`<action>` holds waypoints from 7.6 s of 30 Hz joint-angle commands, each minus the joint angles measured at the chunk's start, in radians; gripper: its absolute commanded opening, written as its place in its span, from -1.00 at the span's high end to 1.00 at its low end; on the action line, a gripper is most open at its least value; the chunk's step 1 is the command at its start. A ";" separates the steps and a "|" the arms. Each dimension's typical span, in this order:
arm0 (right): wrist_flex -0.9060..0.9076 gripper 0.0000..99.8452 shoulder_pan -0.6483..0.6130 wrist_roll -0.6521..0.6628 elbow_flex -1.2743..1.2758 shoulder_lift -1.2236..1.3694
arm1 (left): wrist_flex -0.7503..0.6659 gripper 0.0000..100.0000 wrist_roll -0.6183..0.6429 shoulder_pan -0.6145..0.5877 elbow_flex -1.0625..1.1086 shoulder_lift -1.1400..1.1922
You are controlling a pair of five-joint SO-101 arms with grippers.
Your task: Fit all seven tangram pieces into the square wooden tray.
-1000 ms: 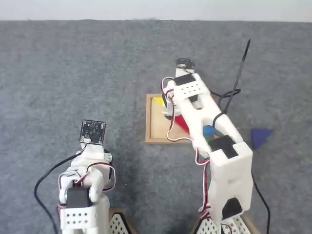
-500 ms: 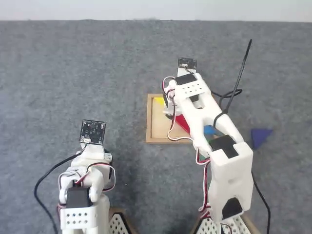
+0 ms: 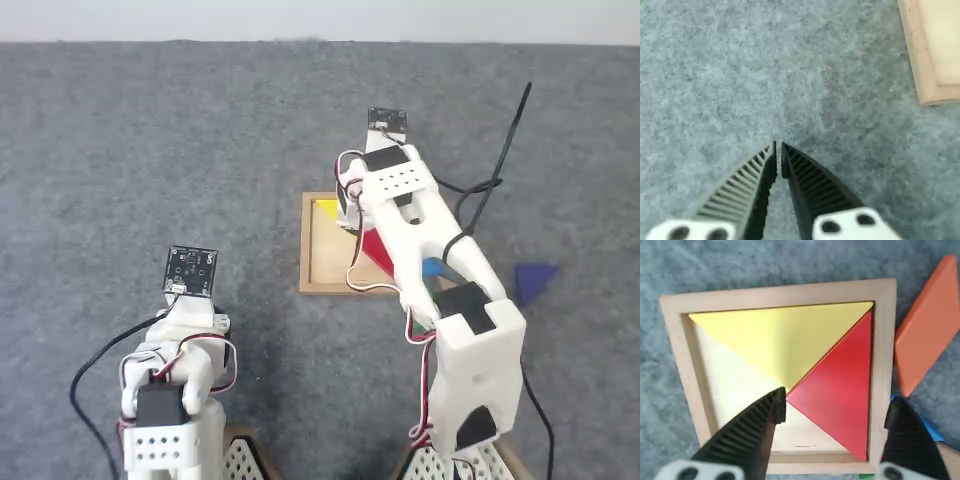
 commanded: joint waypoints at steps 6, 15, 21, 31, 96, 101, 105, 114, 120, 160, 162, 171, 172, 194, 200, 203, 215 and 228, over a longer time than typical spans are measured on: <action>0.027 0.39 0.058 0.109 -0.026 -0.240 | 0.003 0.96 -0.002 0.005 -0.010 -0.017; -0.134 0.39 0.096 0.229 0.428 -0.605 | 0.003 0.96 -0.002 0.005 -0.010 -0.017; -0.259 0.39 0.163 0.390 0.694 -0.777 | 0.003 0.96 -0.002 0.005 -0.010 -0.017; -0.260 0.39 0.283 0.497 0.810 -0.848 | 0.003 0.96 -0.002 0.005 -0.010 -0.017; -0.197 0.46 0.361 0.430 -0.044 0.084 | 0.003 0.96 -0.002 0.005 -0.010 -0.017; -0.194 0.45 0.461 0.436 -0.041 0.047 | 0.003 0.96 -0.002 0.005 -0.010 -0.017; -0.136 0.45 0.467 0.430 -0.038 -0.035 | 0.003 0.96 -0.002 0.005 -0.010 -0.017; -0.196 0.45 0.360 0.606 0.198 -0.228 | 0.003 0.96 -0.002 0.005 -0.010 -0.017; -0.205 0.45 0.305 0.841 0.253 -0.200 | 0.003 0.96 -0.002 0.005 -0.010 -0.017; -0.157 0.74 0.509 0.601 0.184 -0.056 | 0.003 0.96 -0.002 0.005 -0.010 -0.017; -0.157 0.74 0.507 0.586 0.184 -0.058 | 0.003 0.96 -0.002 0.005 -0.010 -0.017; -0.183 0.75 0.450 0.763 0.152 -0.062 | 0.003 0.96 -0.002 0.005 -0.010 -0.017; -0.176 0.75 0.440 0.778 0.140 -0.062 | 0.003 0.96 -0.002 0.005 -0.010 -0.017; -0.154 0.75 0.406 0.328 0.023 0.045 | 0.003 0.96 -0.002 0.005 -0.010 -0.017; -0.130 0.75 0.395 0.371 0.021 0.031 | 0.003 0.96 -0.002 0.005 -0.010 -0.017; -0.111 0.75 0.380 0.371 0.023 -0.010 | 0.003 0.96 -0.002 0.005 -0.010 -0.017; -0.073 0.75 0.199 0.427 0.021 -0.163 | 0.003 0.96 -0.002 0.005 -0.010 -0.017; -0.059 0.80 -0.079 0.442 -0.121 -0.054 | 0.003 0.96 -0.002 0.005 -0.010 -0.017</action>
